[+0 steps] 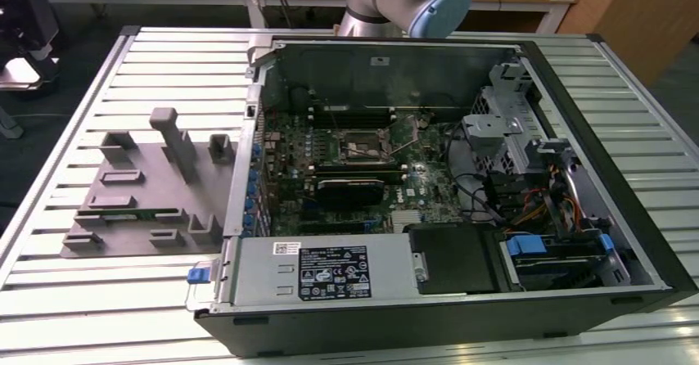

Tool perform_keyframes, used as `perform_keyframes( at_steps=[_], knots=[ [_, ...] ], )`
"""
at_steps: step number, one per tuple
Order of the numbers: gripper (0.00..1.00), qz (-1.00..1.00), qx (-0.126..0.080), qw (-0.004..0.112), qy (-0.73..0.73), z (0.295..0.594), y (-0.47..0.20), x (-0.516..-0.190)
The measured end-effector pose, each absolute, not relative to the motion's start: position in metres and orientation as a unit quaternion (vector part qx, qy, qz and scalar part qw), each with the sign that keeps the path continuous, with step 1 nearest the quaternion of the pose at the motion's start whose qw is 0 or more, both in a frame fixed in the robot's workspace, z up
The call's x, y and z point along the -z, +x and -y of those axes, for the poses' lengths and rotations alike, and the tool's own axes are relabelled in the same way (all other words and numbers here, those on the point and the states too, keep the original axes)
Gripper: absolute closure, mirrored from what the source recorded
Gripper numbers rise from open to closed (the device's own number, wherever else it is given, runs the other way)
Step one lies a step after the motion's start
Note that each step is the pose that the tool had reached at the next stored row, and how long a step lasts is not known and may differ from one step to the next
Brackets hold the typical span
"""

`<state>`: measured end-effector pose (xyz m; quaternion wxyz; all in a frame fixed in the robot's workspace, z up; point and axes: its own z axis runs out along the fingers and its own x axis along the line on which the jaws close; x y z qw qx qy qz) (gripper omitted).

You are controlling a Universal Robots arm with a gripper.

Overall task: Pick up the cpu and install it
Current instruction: 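Pick up the cpu and move it towards the insertion slot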

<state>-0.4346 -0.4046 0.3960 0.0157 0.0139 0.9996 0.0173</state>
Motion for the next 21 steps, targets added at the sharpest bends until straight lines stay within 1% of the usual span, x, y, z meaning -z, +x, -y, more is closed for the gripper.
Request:
perform_keyframes(
  at_steps=[21],
  knots=[
    [0.45,-1.000,-0.017,0.016,0.014,0.405,-0.419,-0.397]
  ],
)
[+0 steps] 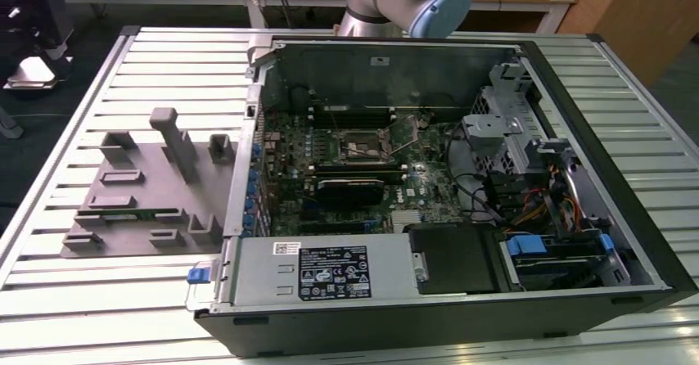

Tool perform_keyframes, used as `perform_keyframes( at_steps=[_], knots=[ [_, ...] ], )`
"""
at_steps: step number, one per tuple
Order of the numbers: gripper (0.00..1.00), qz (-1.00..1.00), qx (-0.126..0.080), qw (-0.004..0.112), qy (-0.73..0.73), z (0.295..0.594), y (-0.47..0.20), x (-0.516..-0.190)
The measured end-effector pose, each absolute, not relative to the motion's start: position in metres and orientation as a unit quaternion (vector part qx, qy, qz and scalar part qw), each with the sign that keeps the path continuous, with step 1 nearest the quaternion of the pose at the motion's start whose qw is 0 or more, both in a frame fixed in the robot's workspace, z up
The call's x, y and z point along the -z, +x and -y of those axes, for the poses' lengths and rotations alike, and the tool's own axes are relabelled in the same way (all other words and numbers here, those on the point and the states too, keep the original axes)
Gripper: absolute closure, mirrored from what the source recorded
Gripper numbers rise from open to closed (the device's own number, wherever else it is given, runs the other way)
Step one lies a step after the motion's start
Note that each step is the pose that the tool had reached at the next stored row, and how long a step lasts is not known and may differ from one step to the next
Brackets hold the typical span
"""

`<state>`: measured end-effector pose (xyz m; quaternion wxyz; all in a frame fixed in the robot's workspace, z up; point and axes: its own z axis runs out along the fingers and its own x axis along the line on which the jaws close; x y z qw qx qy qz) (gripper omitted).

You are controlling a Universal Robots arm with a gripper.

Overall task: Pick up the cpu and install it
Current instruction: 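Pick up the cpu and move it towards the insertion slot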

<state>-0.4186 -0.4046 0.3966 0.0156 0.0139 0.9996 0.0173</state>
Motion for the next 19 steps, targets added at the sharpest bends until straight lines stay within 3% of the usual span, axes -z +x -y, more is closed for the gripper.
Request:
perform_keyframes(
  at_steps=[19],
  knots=[
    [0.45,-1.000,-0.017,0.016,0.014,0.405,-0.389,-0.397]
  ],
)
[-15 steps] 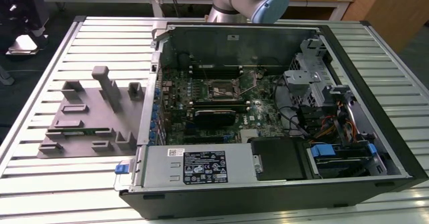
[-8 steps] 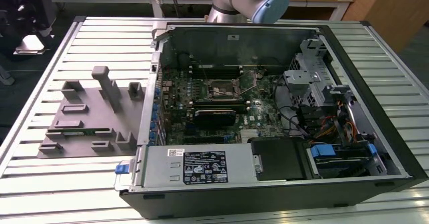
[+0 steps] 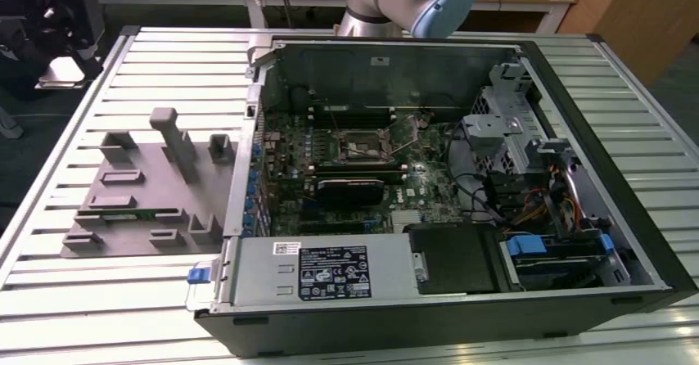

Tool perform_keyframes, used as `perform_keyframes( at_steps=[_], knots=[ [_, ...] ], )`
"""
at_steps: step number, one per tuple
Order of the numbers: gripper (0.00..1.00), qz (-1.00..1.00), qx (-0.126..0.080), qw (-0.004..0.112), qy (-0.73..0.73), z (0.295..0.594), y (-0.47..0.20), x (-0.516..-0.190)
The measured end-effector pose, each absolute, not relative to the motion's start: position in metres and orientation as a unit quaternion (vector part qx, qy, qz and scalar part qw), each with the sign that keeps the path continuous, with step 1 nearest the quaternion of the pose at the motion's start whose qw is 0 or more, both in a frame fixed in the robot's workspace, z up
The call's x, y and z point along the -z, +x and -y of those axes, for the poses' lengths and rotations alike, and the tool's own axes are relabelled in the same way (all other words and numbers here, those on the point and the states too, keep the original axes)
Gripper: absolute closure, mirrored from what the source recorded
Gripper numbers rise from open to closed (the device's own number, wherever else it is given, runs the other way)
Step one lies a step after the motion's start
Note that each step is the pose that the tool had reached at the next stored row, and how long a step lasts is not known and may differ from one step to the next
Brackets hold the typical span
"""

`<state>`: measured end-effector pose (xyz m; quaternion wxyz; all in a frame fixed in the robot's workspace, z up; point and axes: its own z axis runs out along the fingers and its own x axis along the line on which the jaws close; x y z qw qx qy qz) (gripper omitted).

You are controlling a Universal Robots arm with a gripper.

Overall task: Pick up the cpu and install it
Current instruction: 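Pick up the cpu and move it towards the insertion slot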

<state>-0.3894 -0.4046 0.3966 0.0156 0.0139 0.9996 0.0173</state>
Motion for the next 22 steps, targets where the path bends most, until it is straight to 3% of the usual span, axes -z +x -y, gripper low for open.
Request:
perform_keyframes(
  at_steps=[22],
  knots=[
    [0.45,-1.000,-0.017,0.016,0.014,0.405,-0.350,-0.397]
  ],
)
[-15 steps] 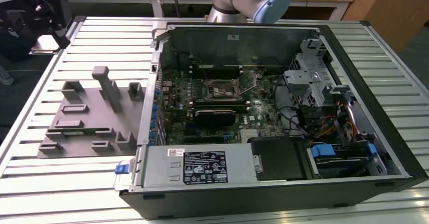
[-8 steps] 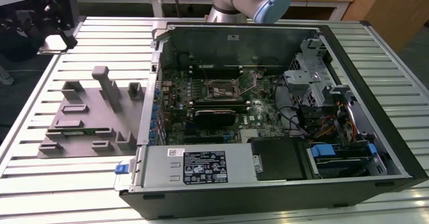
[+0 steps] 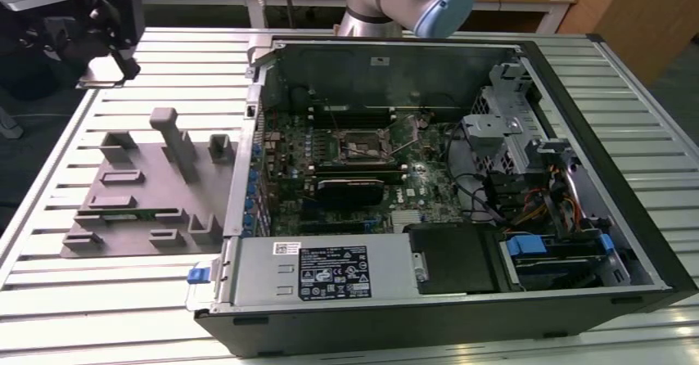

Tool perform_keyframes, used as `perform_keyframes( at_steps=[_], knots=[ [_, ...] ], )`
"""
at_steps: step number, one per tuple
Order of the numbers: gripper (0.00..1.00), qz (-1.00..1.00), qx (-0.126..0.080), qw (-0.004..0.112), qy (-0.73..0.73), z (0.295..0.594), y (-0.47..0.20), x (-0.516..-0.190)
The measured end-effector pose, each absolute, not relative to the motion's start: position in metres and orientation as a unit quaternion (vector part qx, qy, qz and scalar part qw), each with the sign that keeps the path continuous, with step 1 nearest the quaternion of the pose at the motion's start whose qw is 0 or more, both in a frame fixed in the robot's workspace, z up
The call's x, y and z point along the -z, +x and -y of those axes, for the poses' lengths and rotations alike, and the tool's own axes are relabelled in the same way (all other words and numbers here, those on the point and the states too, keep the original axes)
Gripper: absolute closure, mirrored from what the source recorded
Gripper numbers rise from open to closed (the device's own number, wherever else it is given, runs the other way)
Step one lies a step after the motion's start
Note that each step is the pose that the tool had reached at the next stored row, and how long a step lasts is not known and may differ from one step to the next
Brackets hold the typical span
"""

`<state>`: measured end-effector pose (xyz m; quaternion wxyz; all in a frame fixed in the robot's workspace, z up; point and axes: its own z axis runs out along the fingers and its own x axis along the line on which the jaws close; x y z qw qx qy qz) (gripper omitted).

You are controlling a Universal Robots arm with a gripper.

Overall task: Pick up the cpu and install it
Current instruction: 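Pick up the cpu and move it towards the insertion slot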

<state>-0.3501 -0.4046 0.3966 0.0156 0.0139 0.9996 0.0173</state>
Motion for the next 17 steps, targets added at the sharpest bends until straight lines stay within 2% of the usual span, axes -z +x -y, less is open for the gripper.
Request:
perform_keyframes(
  at_steps=[17],
  knots=[
    [0.45,-1.000,-0.017,0.016,0.014,0.405,-0.317,-0.397]
  ],
)
